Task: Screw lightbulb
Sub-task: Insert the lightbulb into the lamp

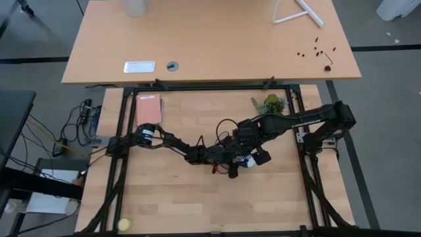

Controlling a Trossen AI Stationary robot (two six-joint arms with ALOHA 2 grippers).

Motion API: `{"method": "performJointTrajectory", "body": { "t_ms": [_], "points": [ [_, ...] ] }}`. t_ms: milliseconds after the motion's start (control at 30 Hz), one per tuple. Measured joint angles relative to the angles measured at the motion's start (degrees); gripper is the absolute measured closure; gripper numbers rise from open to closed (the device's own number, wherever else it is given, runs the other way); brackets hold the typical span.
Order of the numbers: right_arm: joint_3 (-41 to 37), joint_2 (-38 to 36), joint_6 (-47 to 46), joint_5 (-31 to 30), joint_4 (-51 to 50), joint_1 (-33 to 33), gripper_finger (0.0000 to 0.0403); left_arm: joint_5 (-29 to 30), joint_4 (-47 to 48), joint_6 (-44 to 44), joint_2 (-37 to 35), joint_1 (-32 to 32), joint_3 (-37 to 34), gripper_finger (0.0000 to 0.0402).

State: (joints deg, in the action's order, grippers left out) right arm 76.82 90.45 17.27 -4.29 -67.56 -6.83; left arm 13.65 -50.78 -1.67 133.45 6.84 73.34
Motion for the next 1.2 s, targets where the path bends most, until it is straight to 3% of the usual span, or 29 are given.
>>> {"method": "performJointTrajectory", "body": {
  "t_ms": [200,400,900,1200],
  "points": [
    [0.00,2.35,-0.98,1.35,0.77,-0.21,0.0030,1.66,0.09,-1.47,0.00,-0.06,0.04,0.0208],
    [0.00,3.19,-2.85,1.64,1.31,-0.33,0.0037,2.81,0.56,-1.61,0.00,-0.08,0.07,0.0211],
    [0.00,3.22,-6.37,1.70,0.58,-0.70,0.0144,3.81,0.87,-1.79,0.00,-0.10,0.11,0.0212],
    [0.00,3.22,-8.63,1.70,3.20,-0.92,0.0126,3.76,1.22,-1.79,0.00,-0.10,0.11,0.0212]
  ]
}}
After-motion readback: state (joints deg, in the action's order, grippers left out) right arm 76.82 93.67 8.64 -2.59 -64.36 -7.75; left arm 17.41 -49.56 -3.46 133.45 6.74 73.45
